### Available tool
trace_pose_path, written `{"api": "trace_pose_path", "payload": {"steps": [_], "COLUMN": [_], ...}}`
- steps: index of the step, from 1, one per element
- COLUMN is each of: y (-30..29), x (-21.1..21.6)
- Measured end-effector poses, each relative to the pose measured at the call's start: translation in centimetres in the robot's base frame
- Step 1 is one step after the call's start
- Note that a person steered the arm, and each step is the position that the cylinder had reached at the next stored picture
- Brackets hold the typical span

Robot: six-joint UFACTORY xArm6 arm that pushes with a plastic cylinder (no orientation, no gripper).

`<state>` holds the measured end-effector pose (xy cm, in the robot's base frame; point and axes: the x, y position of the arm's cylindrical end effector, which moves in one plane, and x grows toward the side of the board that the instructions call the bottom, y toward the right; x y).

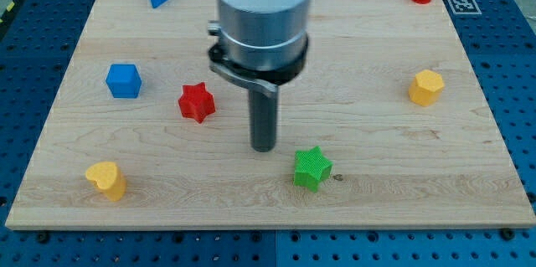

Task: Nudge the red star a bit right

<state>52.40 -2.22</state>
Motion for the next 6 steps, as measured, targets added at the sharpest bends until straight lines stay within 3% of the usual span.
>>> {"api": "trace_pose_path", "payload": {"steps": [1,3,4,6], "y": [-3.5,-16.6,-16.3,-9.9], "x": [1.5,-1.6,-4.2,-4.6]}}
